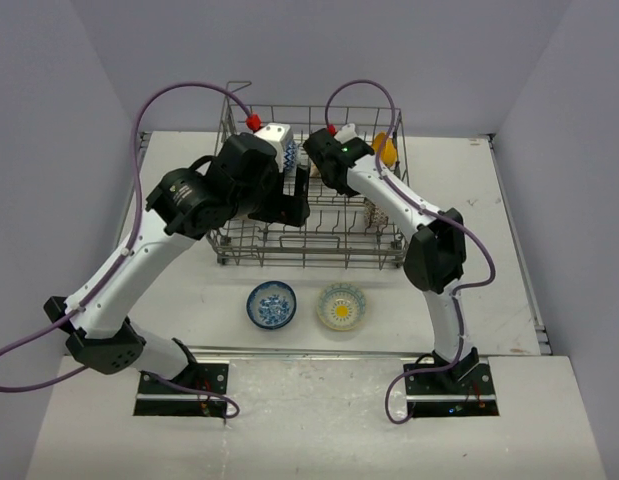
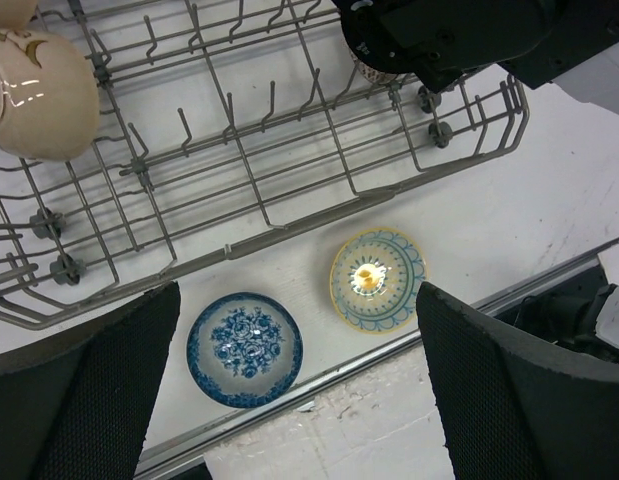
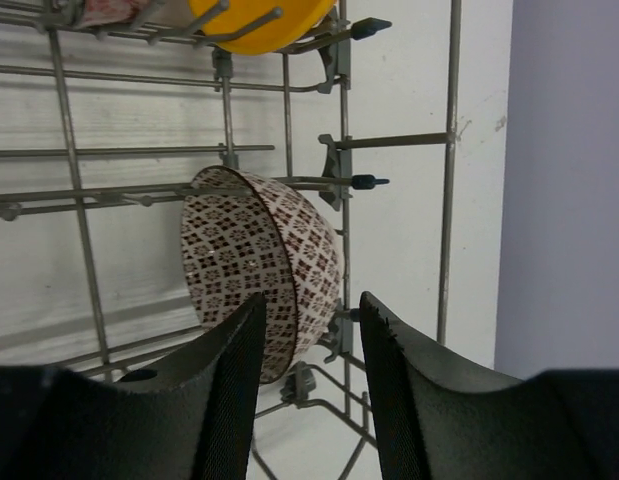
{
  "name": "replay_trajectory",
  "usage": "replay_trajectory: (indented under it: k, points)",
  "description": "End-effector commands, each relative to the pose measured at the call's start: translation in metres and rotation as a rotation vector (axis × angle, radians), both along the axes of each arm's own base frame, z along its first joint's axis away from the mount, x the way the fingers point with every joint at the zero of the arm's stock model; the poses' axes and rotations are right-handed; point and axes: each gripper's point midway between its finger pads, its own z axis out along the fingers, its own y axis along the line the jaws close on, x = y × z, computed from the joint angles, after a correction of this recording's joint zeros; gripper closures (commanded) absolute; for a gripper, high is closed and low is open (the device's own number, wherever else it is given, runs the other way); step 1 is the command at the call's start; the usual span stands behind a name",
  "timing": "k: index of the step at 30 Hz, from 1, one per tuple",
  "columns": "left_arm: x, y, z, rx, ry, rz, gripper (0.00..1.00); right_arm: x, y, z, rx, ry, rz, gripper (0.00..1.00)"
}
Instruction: Unload the bowls from the dish rack
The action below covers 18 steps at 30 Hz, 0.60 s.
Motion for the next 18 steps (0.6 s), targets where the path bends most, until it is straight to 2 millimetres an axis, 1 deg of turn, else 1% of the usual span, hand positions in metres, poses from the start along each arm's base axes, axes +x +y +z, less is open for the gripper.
replay_trajectory:
  k: [1,2,3,5,6,7,10,12,15,18]
  points:
    - [-0.003,0.002,0.016,-0.053,-0.054,-0.023,0.00,0.002,0.015,0.000,0.051,-0.044,-0.042,0.56]
    - [-0.002,0.004,0.012,-0.049,-0.051,-0.011,0.00,0.001,0.015,0.001,0.057,-0.044,-0.047,0.56]
    - [0.001,0.006,0.014,-0.054,-0.064,0.009,0.00,-0.001,0.017,0.002,0.077,-0.050,-0.053,0.56]
    - [0.004,0.002,0.014,-0.077,-0.052,0.009,0.00,-0.002,0.017,0.006,0.099,-0.059,-0.048,0.56]
    - [0.005,-0.002,0.019,-0.102,-0.058,0.005,0.00,-0.003,0.017,0.004,0.096,-0.054,-0.045,0.55]
    - [0.006,-0.006,0.020,-0.117,-0.051,0.005,0.00,-0.003,0.016,0.004,0.083,-0.052,-0.042,0.55]
    - [0.006,-0.015,0.029,-0.158,-0.053,-0.023,0.00,-0.002,0.011,-0.014,0.017,-0.008,-0.036,0.55]
    - [0.004,-0.017,0.033,-0.166,-0.052,-0.038,0.00,-0.004,0.008,-0.032,-0.025,0.034,-0.035,0.55]
    - [0.003,-0.014,0.032,-0.153,-0.053,-0.037,0.00,-0.008,0.003,-0.043,-0.070,0.053,-0.047,0.55]
    - [-0.001,-0.012,0.027,-0.151,-0.046,-0.044,0.00,-0.009,-0.001,-0.043,-0.093,0.052,-0.059,0.56]
